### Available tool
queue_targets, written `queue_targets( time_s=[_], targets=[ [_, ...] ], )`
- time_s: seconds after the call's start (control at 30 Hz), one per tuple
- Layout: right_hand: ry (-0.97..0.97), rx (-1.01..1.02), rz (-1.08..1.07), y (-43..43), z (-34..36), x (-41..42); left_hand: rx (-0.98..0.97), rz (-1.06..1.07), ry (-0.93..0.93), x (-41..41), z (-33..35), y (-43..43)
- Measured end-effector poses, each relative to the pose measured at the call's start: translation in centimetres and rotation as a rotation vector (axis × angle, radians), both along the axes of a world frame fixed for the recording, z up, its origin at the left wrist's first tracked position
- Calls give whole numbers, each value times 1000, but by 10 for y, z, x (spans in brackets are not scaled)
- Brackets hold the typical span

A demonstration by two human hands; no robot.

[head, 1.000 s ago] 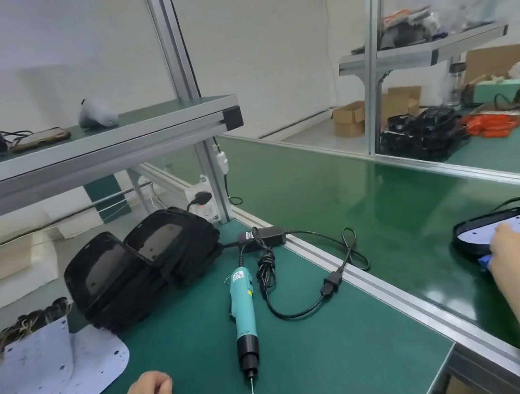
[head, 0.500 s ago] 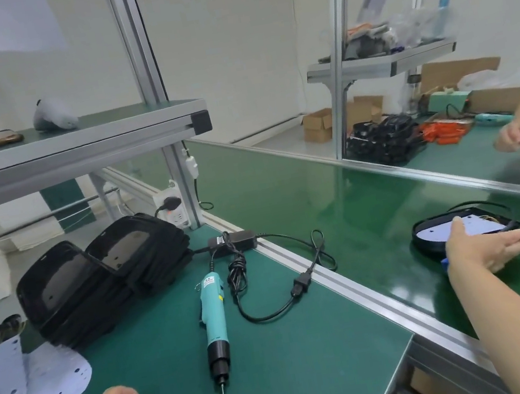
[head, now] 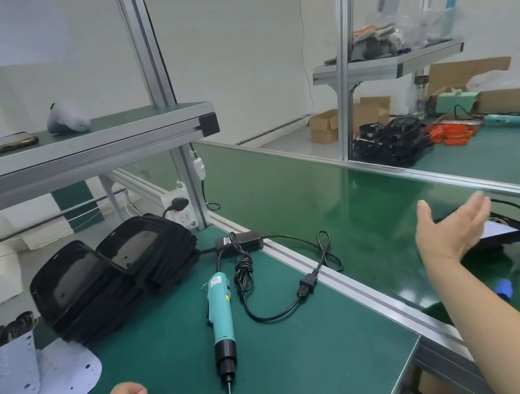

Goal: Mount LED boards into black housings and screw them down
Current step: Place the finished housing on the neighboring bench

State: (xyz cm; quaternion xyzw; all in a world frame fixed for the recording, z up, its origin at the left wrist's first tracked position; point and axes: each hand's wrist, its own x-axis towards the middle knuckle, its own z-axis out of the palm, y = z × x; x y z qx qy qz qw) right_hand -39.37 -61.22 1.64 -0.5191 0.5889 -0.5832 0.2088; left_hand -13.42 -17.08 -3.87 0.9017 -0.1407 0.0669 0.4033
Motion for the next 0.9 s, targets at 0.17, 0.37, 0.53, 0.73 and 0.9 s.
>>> queue_targets(
  time_s=[0.17, 0.37, 0.53, 0.73, 0.9],
  targets=[
    [54, -89, 224, 52, 11, 59, -6, 0, 3, -1, 0, 0],
    [157, -208, 536, 138, 14, 130, -17, -28, 40, -2, 1, 3],
    [236, -251, 829, 205, 3, 170, -37, -32, 45, -6, 5, 5],
    [281, -321, 1143, 276, -7, 203, -56, -55, 34, -8, 6, 8],
    [333, -344, 1331, 324, -14, 223, -84, -55, 33, -8, 7, 8]
  ],
)
